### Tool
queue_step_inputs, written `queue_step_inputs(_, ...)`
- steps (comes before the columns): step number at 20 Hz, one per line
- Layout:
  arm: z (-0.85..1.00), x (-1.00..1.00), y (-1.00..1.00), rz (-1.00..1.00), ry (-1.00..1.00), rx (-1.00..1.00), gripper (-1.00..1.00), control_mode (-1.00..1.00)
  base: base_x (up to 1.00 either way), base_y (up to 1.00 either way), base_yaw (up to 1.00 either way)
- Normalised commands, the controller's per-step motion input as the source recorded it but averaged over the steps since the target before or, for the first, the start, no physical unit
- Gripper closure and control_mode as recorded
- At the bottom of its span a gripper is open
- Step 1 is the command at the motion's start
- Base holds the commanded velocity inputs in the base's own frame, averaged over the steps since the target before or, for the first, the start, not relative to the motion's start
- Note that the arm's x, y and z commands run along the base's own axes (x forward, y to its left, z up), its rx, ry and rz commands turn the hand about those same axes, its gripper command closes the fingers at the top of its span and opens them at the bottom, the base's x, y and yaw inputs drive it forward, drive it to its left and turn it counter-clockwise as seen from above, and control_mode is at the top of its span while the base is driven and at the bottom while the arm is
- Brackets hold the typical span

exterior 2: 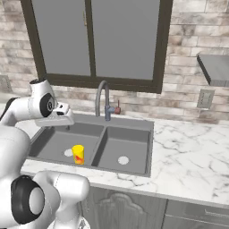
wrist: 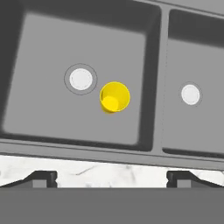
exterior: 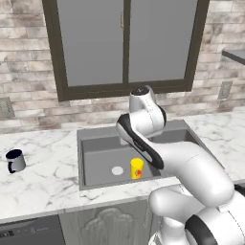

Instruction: Move any existing items from the left basin to the right basin for drying. Then move the mug from the counter to the left basin of the sink for washing.

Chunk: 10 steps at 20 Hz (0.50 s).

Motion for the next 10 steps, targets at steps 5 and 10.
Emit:
queue_step_inputs(5, -0.31, 0.23, 0.0, 0.0, 0.04, 0.0, -1.0, -1.0, 0.0, 0.0, 0.0)
queue_step_inputs(10, -0.36, 0.19, 0.0, 0.0, 0.06, 0.0, -1.0, -1.0, 0.0, 0.0, 0.0)
